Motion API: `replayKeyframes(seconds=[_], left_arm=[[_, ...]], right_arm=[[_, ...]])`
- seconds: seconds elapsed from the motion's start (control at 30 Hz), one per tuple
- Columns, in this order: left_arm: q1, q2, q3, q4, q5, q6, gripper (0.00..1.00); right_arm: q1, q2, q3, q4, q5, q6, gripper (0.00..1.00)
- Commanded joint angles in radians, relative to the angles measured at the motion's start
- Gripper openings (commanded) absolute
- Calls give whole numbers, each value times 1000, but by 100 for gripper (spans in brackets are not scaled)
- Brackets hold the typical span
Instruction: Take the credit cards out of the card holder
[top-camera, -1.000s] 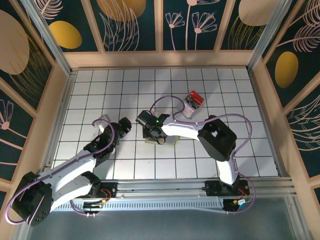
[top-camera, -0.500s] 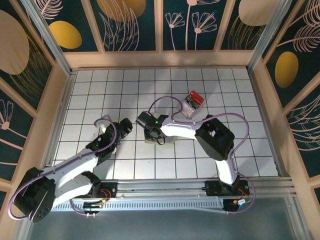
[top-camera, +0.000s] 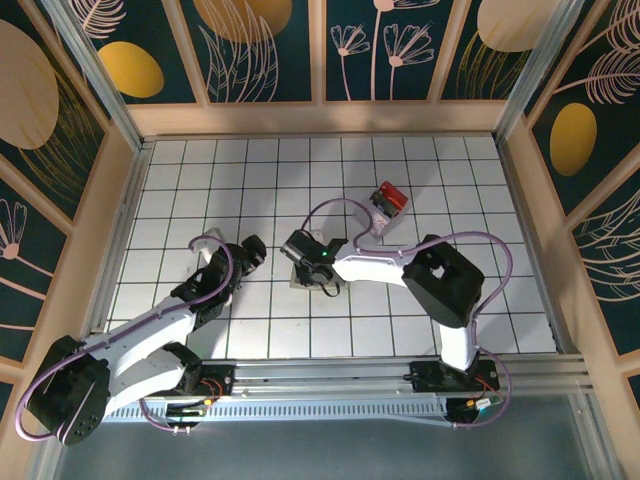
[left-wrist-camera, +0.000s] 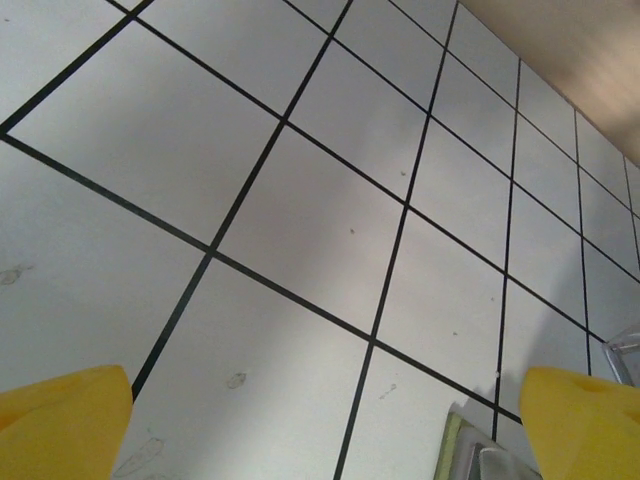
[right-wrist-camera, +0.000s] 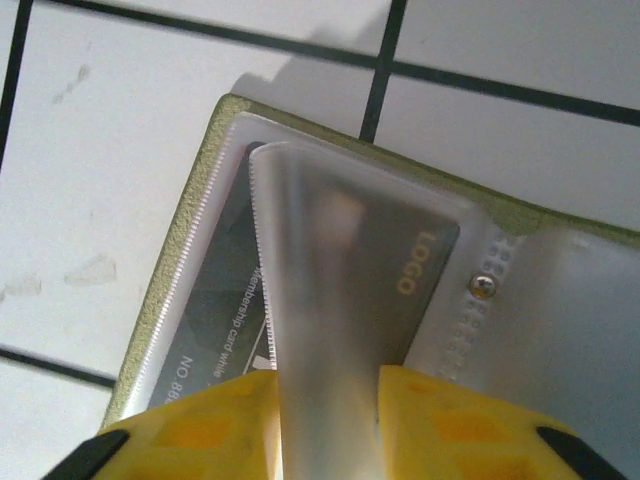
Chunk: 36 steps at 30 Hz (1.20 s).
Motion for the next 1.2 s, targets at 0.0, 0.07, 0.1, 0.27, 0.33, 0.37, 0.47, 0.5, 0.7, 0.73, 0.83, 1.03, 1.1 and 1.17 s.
replayKeyframes(seconds=[0.0,0.07,0.1,0.27,0.33,0.37,0.47,0.5,0.7,0.73,0.83,1.03,1.1,1.17], left_arm=[[6,-16,37,27,15,33,98],[5,-17,40,35,20,40,98],[5,-16,43,38,21,41,98],[5,-10,52,50,26,54,98],[5,-6,58,53,28,61,99],[5,-2,63,54,32,65,98],[6,10,75,55,41,81,99],[6,13,77,55,41,84,99],[6,19,85,63,45,96,99],[6,19,86,63,47,99,99],[5,26,92,70,56,113,98],[2,94,134,47,74,124,99],[-2,120,141,62,96,128,99],[-9,140,145,71,113,129,98]], right_arm=[[16,-41,-50,-10,-46,-45,28],[14,-49,-55,-25,-13,-53,28],[11,-47,-56,-34,0,-54,27],[-3,-53,-58,-65,65,-39,28],[-7,-65,-58,-69,84,-30,31],[-9,-72,-57,-71,92,-27,33],[-13,-93,-64,-83,127,-17,38],[-15,-101,-69,-87,137,-13,38],[-46,-137,-106,-106,158,9,37],[-49,-145,-113,-108,159,11,37],[-66,-164,-135,-111,159,17,37],[-103,-167,-190,-84,122,17,37],[-113,-161,-200,-80,118,17,37],[-123,-156,-207,-75,113,15,35]])
